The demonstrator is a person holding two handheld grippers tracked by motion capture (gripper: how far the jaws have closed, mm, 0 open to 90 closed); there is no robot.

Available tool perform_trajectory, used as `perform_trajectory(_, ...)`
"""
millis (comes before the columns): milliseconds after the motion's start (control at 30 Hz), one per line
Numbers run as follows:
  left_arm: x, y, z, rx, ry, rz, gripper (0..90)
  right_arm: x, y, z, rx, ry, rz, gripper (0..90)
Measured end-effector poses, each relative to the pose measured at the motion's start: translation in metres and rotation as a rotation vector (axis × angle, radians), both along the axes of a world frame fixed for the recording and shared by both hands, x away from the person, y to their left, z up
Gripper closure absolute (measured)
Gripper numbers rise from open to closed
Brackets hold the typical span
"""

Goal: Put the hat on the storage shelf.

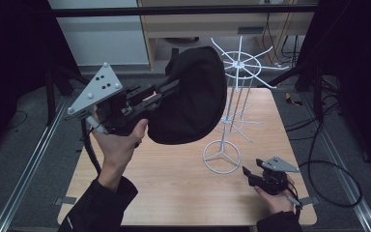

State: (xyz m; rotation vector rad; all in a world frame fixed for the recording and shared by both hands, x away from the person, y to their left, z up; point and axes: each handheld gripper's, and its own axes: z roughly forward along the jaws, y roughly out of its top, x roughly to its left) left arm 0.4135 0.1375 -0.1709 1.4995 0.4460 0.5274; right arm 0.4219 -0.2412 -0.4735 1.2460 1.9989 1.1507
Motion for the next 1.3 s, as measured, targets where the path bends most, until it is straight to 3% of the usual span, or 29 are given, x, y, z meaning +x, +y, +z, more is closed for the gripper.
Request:
perform_trajectory(433,0.025,0.004,-0.033,-0.012,0.108,-0.008,78.2,-0.001,-0.003,0.000,0.009,-0.007,-0.010,38.1)
perform_trajectory(700,0.032,0.008,-0.052,0.053,0.152,0.031,76.9,-0.001,-0.002,-0.001,0.002,-0.002,-0.008,37.9)
perform_trajectory(900,0.038,0.000,-0.072,0.134,0.181,0.063,76.7,0.000,-0.002,-0.001,0.003,0.000,-0.011,37.7)
perform_trajectory(1300,0.048,-0.012,-0.090,0.166,0.217,0.061,76.1,0.000,-0.003,-0.002,0.002,-0.001,-0.013,36.6)
